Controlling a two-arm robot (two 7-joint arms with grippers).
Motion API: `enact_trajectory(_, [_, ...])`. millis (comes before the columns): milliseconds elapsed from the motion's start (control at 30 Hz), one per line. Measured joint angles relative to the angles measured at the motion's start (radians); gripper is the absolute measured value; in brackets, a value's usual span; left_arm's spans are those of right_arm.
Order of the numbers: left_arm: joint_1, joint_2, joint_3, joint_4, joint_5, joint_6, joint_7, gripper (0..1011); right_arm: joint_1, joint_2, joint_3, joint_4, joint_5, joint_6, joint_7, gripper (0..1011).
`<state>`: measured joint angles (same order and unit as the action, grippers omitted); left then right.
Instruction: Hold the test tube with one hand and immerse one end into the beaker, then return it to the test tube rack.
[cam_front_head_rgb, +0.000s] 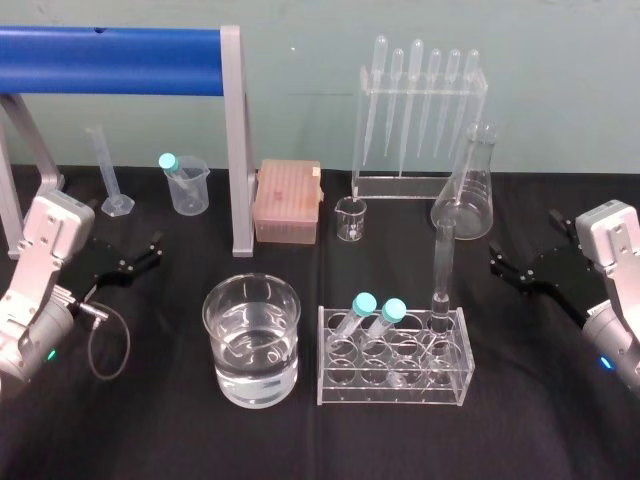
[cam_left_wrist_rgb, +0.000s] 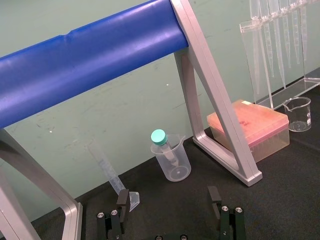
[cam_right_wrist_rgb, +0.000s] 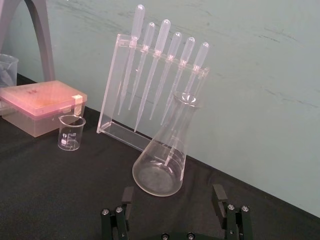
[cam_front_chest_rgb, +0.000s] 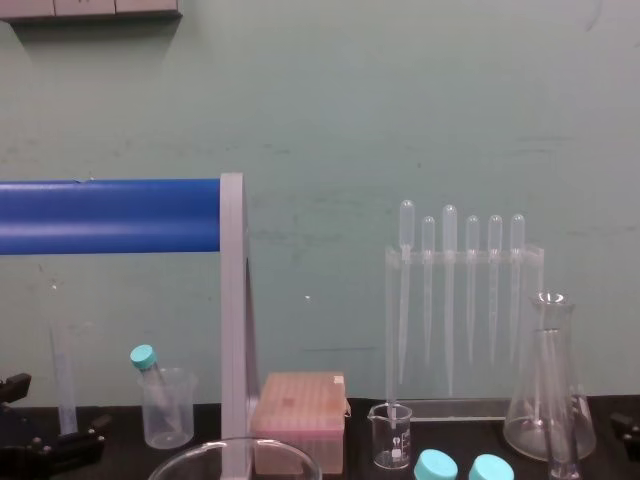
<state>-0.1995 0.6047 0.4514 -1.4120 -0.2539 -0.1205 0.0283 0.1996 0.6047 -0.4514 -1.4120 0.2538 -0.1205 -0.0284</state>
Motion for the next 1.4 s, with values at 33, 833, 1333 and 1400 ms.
enact_trajectory(33, [0.0,0.0,0.0,0.0,0.0,0.0,0.0,1000,0.0,0.0,0.0,0.0,0.0,0.0,0.0,1000])
enact_trajectory(833, [0.0,0.0,0.0,0.0,0.0,0.0,0.0,1000,0.0,0.0,0.0,0.0,0.0,0.0,0.0,1000])
enact_trajectory(1333, [0.0,0.0,0.0,0.0,0.0,0.0,0.0,1000,0.0,0.0,0.0,0.0,0.0,0.0,0.0,1002])
enact_trajectory(1400, [0.0,0.0,0.0,0.0,0.0,0.0,0.0,1000,0.0,0.0,0.0,0.0,0.0,0.0,0.0,1000])
